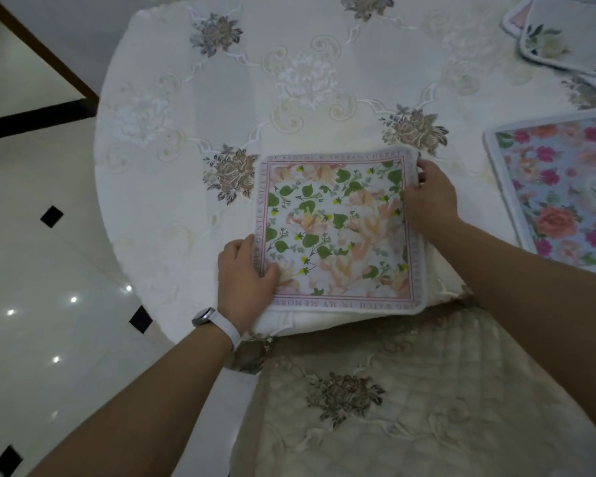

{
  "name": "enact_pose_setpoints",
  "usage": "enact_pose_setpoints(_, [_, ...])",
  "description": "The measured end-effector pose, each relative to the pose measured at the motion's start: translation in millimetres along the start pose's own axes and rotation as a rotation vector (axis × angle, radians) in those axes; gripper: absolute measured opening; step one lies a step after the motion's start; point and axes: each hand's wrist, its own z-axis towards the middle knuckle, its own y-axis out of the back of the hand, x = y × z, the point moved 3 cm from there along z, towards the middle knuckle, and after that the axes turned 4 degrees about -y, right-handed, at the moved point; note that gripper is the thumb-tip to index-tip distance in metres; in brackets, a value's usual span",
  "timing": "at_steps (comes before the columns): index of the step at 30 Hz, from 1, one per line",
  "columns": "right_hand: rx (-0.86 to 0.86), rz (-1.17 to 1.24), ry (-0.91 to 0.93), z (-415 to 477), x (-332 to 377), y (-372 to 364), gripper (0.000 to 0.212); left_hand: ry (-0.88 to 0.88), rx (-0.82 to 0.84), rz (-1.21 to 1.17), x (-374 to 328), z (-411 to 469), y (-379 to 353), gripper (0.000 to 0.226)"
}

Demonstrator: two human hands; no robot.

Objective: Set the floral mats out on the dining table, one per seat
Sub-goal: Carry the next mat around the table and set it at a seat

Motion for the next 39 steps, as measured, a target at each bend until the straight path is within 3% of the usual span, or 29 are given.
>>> enact_pose_setpoints(7, [0.097,-0.125,0.018,-21,-20,-5,0.030,-0.072,-0.025,-0.036,12,-26,-5,0.052])
enact_pose_setpoints(10, [0.163,-0.313,0.068,-54,-40,0,0.052,-0.110,0.022,-0.032,19,-16,-2,0.050])
enact_pose_setpoints(13, [0.247,-0.524,0.180,-85,-60,8,0.080,-0.174,0.135,0.039,23,-3,3,0.065])
enact_pose_setpoints(18, [0.381,-0.685,0.303,-103,-87,16,0.106,-0.306,0.280,0.099,35,-11,16,0.107])
enact_pose_setpoints(21, [0.438,-0.732,0.343,-109,-95,19,0.119,-0.344,0.296,0.142,39,-20,17,0.116])
enact_pose_setpoints(29, [0.312,-0.598,0.348,-98,-99,26,0.110,-0.308,0.207,0.144,30,-27,8,0.110])
enact_pose_setpoints(39, [0.358,-0.622,0.394,-78,-98,32,0.115,-0.282,0.181,0.153,30,-36,0,0.107])
